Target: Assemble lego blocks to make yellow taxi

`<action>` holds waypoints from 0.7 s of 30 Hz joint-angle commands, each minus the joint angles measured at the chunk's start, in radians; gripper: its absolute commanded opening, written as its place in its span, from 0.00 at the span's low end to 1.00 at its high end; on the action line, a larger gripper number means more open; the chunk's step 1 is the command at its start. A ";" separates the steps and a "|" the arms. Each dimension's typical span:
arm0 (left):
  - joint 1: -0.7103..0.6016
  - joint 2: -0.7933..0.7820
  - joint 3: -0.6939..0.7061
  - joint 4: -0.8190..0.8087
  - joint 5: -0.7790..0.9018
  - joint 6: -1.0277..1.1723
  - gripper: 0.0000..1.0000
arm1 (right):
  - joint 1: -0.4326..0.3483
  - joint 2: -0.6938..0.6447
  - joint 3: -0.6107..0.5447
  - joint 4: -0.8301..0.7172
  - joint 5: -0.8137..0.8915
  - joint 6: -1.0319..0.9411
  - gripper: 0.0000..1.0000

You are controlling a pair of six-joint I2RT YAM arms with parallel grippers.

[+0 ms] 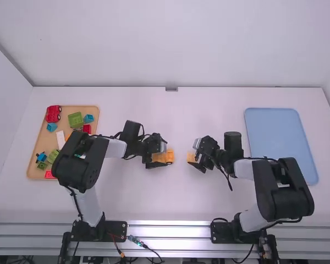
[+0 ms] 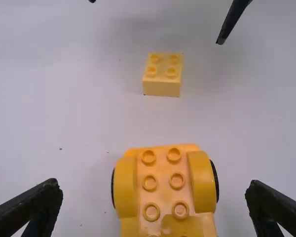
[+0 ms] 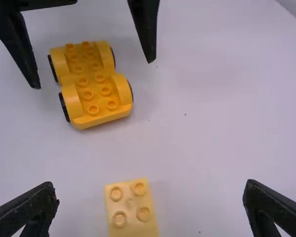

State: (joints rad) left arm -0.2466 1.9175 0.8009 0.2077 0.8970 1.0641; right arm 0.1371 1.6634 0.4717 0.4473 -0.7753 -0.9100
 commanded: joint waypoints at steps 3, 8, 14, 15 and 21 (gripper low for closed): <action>0.018 0.032 -0.019 0.041 0.031 0.014 0.99 | 0.013 0.049 0.008 0.027 -0.005 -0.023 0.99; 0.026 0.032 -0.067 0.134 0.035 -0.007 0.99 | 0.013 0.051 0.014 0.003 -0.002 -0.023 0.99; 0.043 0.032 -0.121 0.251 0.034 -0.091 0.99 | 0.011 0.098 0.029 0.011 -0.003 -0.058 0.99; 0.045 0.032 -0.123 0.250 0.036 -0.091 0.99 | 0.012 0.108 0.034 0.018 -0.003 -0.055 0.99; 0.042 0.032 -0.133 0.249 0.046 -0.087 0.99 | 0.016 0.175 0.096 -0.015 -0.014 -0.058 0.99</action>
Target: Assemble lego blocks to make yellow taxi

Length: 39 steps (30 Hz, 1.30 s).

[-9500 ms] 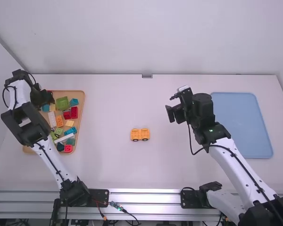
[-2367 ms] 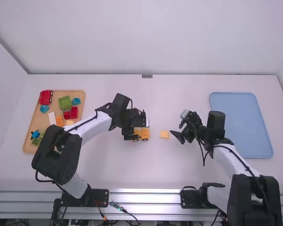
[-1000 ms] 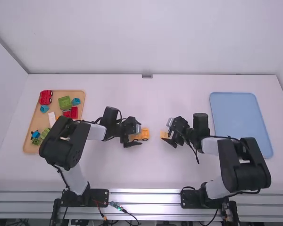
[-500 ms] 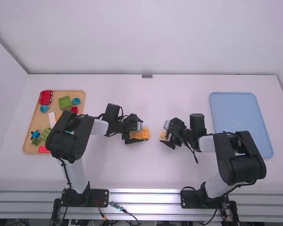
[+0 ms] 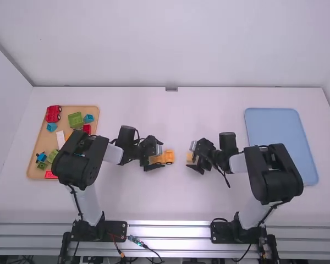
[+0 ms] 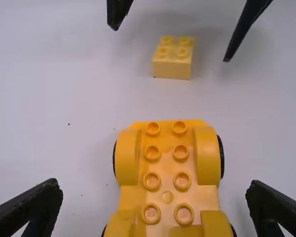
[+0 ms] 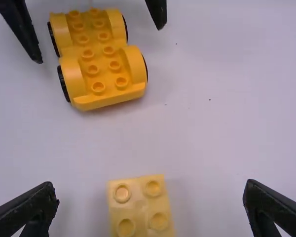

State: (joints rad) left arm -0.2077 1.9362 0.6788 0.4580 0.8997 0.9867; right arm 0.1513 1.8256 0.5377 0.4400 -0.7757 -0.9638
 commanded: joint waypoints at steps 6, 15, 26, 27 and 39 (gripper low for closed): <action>0.005 0.014 0.014 -0.072 0.081 0.050 0.99 | -0.001 0.007 0.061 -0.109 -0.020 -0.071 0.99; 0.013 0.078 0.086 -0.148 0.130 0.089 0.99 | -0.008 0.008 0.088 -0.195 -0.040 -0.125 0.99; 0.011 0.168 0.131 -0.082 0.199 0.016 0.99 | -0.006 0.008 0.076 -0.183 -0.039 -0.134 1.00; 0.008 0.167 0.132 -0.081 0.169 -0.012 0.99 | -0.008 0.008 0.076 -0.184 -0.040 -0.143 1.00; 0.005 0.167 0.072 0.045 0.124 -0.040 0.96 | -0.008 0.008 0.078 -0.188 -0.040 -0.137 0.95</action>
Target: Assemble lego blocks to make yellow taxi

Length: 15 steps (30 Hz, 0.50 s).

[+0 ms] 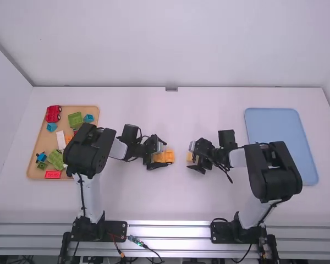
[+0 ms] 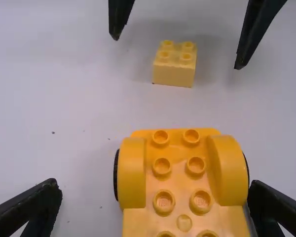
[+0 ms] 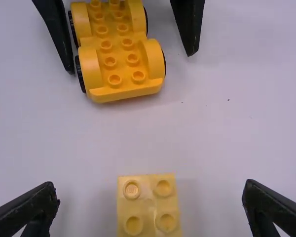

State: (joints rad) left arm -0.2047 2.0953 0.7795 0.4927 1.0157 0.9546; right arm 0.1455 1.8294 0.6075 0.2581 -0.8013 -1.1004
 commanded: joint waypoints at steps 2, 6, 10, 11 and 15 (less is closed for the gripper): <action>0.003 0.008 -0.053 0.064 -0.006 -0.009 0.95 | 0.000 0.004 0.008 -0.006 -0.014 0.004 0.87; 0.003 0.008 -0.101 0.150 -0.069 -0.009 0.96 | -0.002 0.004 0.010 -0.014 -0.014 0.003 0.72; 0.002 0.008 -0.145 0.235 -0.064 -0.048 0.99 | -0.001 0.004 0.008 -0.021 -0.014 0.003 0.66; 0.002 0.008 -0.152 0.268 -0.072 -0.093 0.99 | -0.002 0.003 0.009 -0.025 -0.014 0.003 0.66; 0.002 0.008 -0.154 0.320 -0.093 -0.165 0.99 | -0.001 0.004 0.024 -0.063 -0.008 -0.005 0.64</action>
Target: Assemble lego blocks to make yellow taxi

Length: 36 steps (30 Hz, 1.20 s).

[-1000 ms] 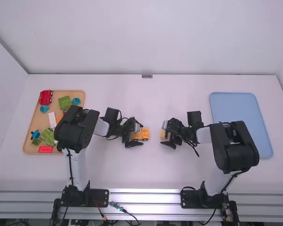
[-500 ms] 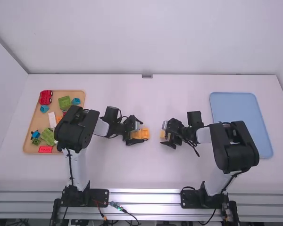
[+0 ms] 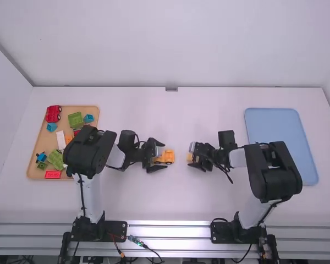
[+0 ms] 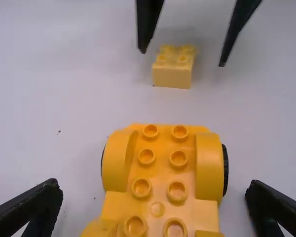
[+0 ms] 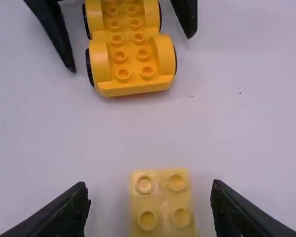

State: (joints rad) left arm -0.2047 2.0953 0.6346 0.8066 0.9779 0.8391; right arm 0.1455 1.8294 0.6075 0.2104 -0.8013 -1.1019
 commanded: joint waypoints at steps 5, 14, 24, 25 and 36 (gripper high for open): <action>0.002 0.008 0.061 -0.146 -0.055 -0.021 0.99 | -0.003 0.004 0.038 -0.040 -0.007 -0.005 0.66; 0.002 0.008 0.209 -0.501 -0.029 0.116 0.98 | -0.003 0.004 0.033 -0.037 -0.006 -0.005 0.59; 0.002 0.008 0.179 -0.445 -0.030 0.115 0.81 | -0.002 0.004 0.033 -0.043 0.016 -0.006 0.56; 0.001 0.008 0.162 -0.412 -0.031 0.116 0.82 | -0.002 0.004 0.033 -0.043 0.016 -0.006 0.56; 0.008 0.008 0.065 -0.247 -0.032 0.109 0.75 | -0.001 0.004 0.033 -0.043 0.016 -0.003 0.55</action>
State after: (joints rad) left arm -0.2047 2.0941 0.7284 0.5674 1.0016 0.9291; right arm 0.1455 1.8294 0.6296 0.1715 -0.7784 -1.1069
